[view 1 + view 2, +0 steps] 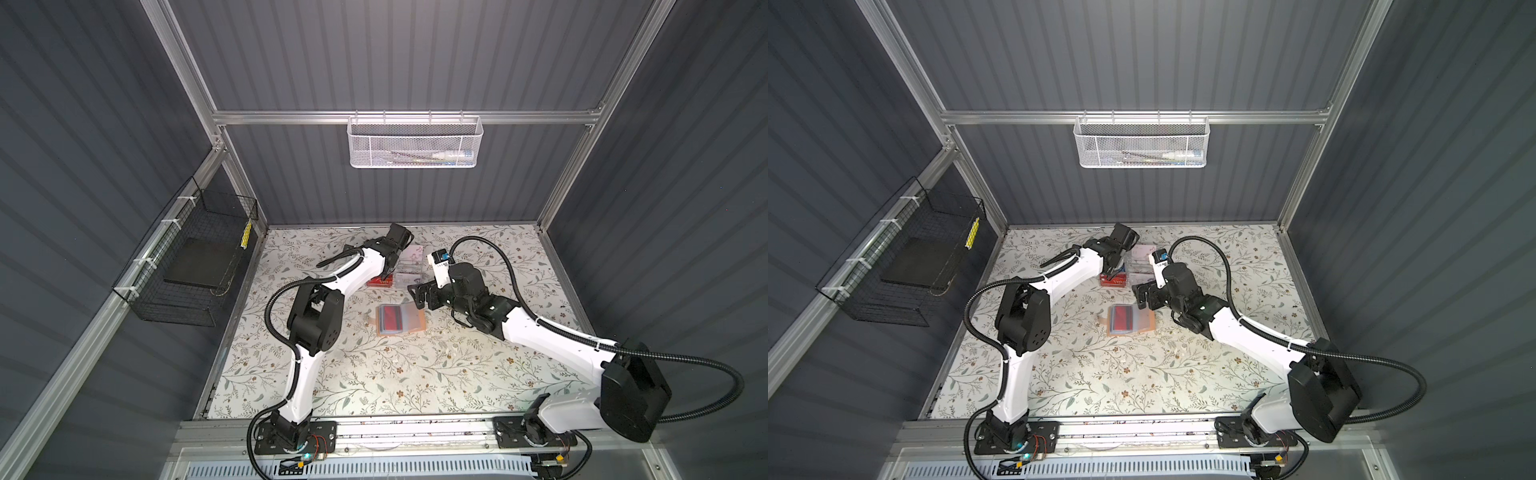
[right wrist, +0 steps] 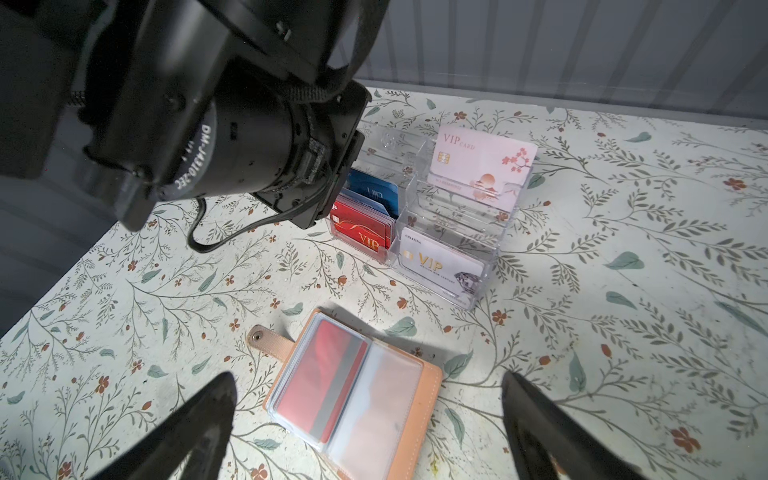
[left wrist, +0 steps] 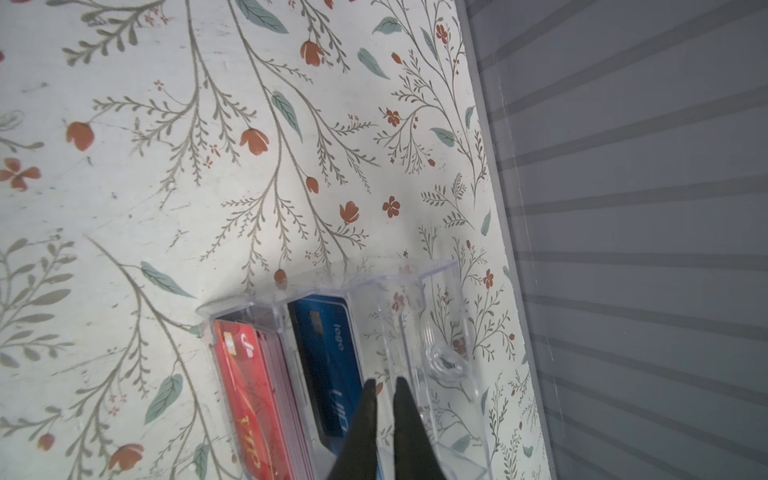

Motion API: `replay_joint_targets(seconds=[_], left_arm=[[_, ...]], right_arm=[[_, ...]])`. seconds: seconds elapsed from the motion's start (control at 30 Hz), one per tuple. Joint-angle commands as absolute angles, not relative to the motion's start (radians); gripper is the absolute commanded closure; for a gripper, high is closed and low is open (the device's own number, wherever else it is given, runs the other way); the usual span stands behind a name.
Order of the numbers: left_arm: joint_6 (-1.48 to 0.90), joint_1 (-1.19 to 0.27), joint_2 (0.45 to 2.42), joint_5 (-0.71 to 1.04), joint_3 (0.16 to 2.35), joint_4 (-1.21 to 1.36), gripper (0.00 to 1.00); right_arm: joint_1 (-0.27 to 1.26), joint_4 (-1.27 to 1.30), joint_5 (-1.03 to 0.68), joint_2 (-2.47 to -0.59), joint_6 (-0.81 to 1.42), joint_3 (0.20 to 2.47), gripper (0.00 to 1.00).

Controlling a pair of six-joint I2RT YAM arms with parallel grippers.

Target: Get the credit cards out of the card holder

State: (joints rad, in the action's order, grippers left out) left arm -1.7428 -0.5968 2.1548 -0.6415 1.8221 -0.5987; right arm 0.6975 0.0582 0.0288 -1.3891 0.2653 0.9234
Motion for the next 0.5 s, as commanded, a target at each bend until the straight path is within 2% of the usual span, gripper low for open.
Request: replay_joint_targets(seconds=[0.0, 0.1, 0.2, 0.27, 0.33, 0.4, 0.47], left_arm=[[-1.626, -0.604, 2.064, -0.702, 1.769, -0.535, 0.88], [-1.504, -0.604, 1.977, -0.733, 1.677, -0.447, 0.86], [-1.349, -0.604, 1.862, -0.758, 1.562, -0.349, 0.76], [-1.217, -0.604, 1.776, -0.762, 1.472, -0.256, 0.63], [-1.136, -0.603, 1.698, -0.757, 1.379, -0.214, 0.42], [-1.083, -0.598, 1.622, -0.755, 1.316, -0.211, 0.29], [-1.03, -0.589, 1.544, -0.742, 1.251, -0.208, 0.11]], right_arm=[[0.693, 0.064, 0.028, -1.382, 0.267, 0.923, 0.01], [0.693, 0.064, 0.028, -1.384, 0.268, 0.923, 0.01], [0.694, 0.069, 0.037, -1.388, 0.267, 0.922, 0.01], [0.694, 0.068, 0.048, -1.397, 0.262, 0.923, 0.01], [0.693, 0.066, 0.066, -1.408, 0.253, 0.926, 0.01], [0.693, 0.054, 0.081, -1.419, 0.253, 0.934, 0.01], [0.693, 0.04, 0.097, -1.429, 0.252, 0.947, 0.01]])
